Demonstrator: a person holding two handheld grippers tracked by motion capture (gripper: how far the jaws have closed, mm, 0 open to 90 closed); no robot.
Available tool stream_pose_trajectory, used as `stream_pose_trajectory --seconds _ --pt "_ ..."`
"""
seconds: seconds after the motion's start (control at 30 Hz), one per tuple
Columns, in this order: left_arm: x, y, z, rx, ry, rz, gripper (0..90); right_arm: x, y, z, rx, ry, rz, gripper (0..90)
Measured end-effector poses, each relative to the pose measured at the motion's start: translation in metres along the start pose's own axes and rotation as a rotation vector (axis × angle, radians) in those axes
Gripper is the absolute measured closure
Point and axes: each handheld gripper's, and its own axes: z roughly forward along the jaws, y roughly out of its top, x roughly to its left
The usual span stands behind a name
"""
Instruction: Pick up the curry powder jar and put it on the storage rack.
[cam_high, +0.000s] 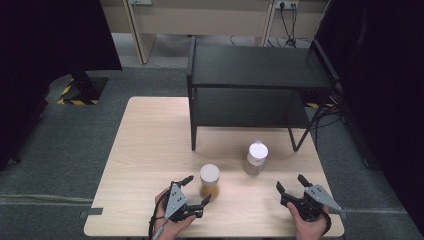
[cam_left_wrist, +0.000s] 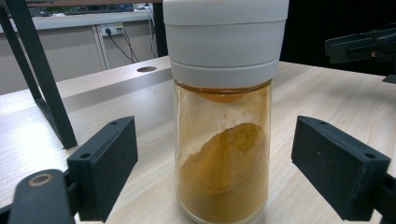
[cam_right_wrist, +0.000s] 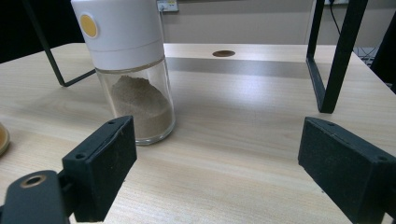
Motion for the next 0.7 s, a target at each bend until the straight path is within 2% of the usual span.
stream_pose_trajectory --seconds 0.3,0.7 --pt "0.000 0.000 0.002 -0.010 -0.009 -0.009 14.1 -0.001 0.000 0.000 0.000 -0.001 0.007 11.5" --pt "0.001 0.011 0.011 -0.029 -0.016 -0.008 14.6 -0.001 -0.001 0.000 -0.004 -0.002 0.013 11.4"
